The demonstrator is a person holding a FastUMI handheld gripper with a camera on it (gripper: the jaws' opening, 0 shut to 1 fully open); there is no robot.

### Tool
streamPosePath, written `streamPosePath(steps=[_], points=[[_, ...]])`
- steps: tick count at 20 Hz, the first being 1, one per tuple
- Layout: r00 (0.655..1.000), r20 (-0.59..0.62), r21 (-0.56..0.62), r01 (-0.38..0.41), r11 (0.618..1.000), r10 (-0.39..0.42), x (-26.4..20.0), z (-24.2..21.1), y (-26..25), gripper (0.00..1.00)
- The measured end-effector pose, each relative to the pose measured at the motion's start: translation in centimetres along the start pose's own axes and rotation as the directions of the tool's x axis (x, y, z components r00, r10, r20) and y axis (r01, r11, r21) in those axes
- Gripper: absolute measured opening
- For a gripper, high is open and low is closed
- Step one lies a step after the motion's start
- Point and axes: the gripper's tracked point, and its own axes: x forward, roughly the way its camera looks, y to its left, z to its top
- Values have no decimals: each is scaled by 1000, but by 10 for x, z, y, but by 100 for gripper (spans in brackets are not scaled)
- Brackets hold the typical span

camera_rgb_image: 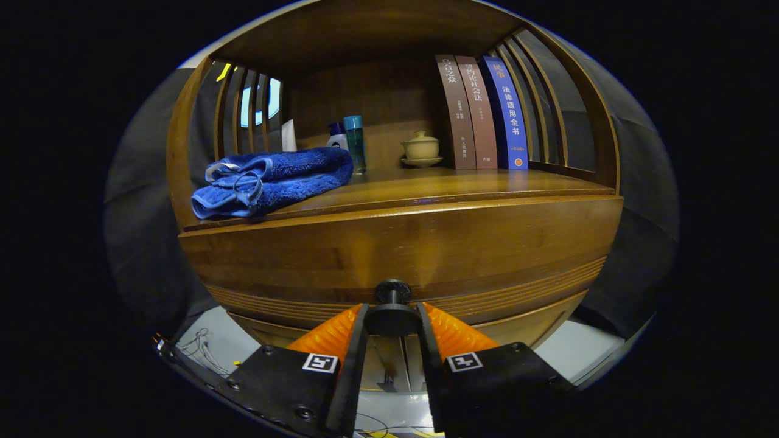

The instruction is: Pull open the drawer, take out the items inside it, and place them on the countertop above the cabinet.

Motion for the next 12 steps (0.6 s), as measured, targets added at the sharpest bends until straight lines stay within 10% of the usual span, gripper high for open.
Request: streamPosePath(steps=[4, 12], points=[[1000, -29, -37, 4, 999, -5, 0, -1, 0, 35], [997, -66, -58, 30, 998, -34, -50, -18, 1, 35]])
